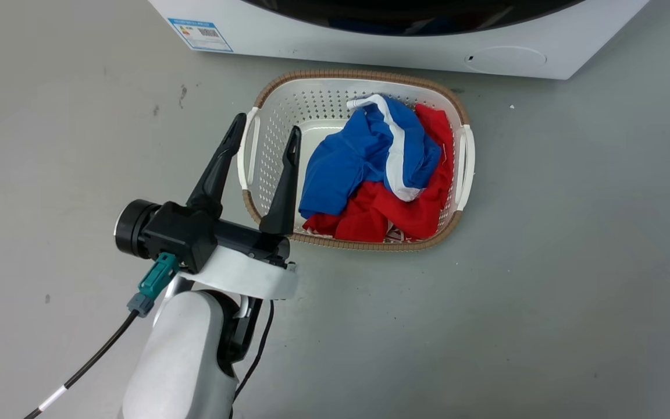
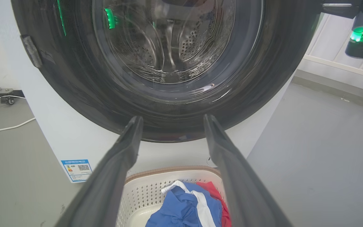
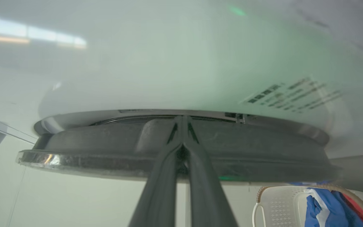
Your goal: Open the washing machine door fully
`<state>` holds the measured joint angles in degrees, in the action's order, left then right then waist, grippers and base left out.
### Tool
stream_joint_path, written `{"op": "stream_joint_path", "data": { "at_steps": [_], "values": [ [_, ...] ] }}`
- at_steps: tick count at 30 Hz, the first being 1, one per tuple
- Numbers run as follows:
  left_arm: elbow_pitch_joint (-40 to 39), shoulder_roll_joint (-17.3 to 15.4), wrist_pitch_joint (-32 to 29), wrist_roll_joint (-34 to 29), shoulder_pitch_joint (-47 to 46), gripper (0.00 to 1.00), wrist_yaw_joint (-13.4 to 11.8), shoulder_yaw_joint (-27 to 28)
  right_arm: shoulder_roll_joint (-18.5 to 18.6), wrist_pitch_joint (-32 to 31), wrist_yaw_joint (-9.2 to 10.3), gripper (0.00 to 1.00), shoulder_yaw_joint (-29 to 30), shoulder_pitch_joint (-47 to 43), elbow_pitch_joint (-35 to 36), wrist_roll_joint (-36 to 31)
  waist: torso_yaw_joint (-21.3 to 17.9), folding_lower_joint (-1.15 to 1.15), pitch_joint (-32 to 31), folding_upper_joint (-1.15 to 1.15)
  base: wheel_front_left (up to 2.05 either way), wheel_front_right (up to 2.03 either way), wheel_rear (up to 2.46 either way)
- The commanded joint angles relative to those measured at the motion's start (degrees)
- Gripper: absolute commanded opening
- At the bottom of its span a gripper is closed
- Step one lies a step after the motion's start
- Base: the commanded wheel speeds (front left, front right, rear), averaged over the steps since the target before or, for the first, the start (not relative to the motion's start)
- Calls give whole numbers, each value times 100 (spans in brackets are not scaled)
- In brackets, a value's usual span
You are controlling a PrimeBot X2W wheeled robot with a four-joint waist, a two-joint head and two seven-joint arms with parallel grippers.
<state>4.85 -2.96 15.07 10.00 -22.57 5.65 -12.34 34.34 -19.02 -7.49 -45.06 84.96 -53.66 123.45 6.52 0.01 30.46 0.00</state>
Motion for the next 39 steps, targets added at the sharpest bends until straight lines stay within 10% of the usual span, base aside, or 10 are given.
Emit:
{"op": "stream_joint_path", "data": {
  "at_steps": [1,19,39],
  "values": [
    [-18,10,14,37,-92,100,-39,-30,-47,-86,0,0,-120,169,-65,-19,21,-1,62,0,0,0,0],
    [93,9,14,108,-74,100,-104,-90,177,-1168,-8,0,-723,62,405,329,-3,-1,-121,0,0,0,0],
    [485,10,14,55,542,100,47,66,567,-1364,-7,0,-1711,-1675,2740,960,-222,-1,-1369,0,0,0,0]
  ]
}}
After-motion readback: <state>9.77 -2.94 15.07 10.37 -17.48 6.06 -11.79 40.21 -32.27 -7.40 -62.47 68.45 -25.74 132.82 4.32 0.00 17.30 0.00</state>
